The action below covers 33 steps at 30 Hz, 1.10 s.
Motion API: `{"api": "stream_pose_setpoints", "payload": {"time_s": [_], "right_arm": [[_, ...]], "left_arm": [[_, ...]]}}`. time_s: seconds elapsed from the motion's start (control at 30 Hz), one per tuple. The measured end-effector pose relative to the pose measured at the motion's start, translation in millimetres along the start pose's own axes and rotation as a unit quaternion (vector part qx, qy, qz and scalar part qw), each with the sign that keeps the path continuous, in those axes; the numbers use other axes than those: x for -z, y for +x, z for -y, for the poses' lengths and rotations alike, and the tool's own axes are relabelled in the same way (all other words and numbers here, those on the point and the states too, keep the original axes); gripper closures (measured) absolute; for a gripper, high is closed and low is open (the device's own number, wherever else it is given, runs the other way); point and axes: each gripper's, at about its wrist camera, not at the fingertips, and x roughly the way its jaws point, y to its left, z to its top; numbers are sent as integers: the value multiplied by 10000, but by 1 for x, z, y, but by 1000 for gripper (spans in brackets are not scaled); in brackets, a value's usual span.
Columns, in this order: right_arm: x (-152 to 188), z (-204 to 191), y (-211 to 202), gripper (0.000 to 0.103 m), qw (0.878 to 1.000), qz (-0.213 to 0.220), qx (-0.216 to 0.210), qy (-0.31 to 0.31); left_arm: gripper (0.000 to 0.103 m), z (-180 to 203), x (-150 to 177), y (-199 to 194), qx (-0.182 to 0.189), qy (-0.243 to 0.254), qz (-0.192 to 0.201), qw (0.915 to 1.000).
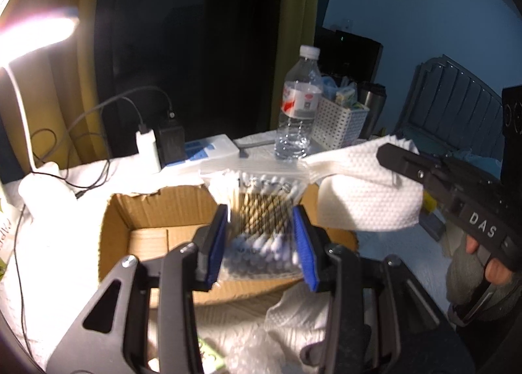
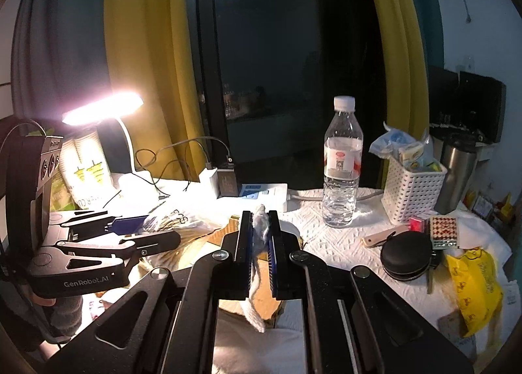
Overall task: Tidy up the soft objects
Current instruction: 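Carry the swab bag and white cloth into the cardboard box and open both tools, then grasp the clear bubble-wrap bag with the left tool while the right tool reaches for paper towel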
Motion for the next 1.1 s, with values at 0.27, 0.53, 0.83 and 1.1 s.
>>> {"api": "stream_pose_setpoints", "payload": {"time_s": [0.27, 0.53, 0.83, 1.1], "right_arm": [[10, 9, 38, 94, 9997, -224, 3, 24], [29, 10, 71, 94, 9980, -620, 142, -62], [40, -2, 77, 69, 9944, -1050, 64, -138], [41, -12, 53, 64, 9943, -1069, 25, -51]], "left_arm": [[63, -5, 2, 39, 49, -158, -289, 9994], [61, -10, 8, 66, 49, -226, -654, 9976], [49, -13, 8, 53, 25, -296, -557, 9980], [46, -19, 16, 22, -118, -324, -429, 9985]]}}
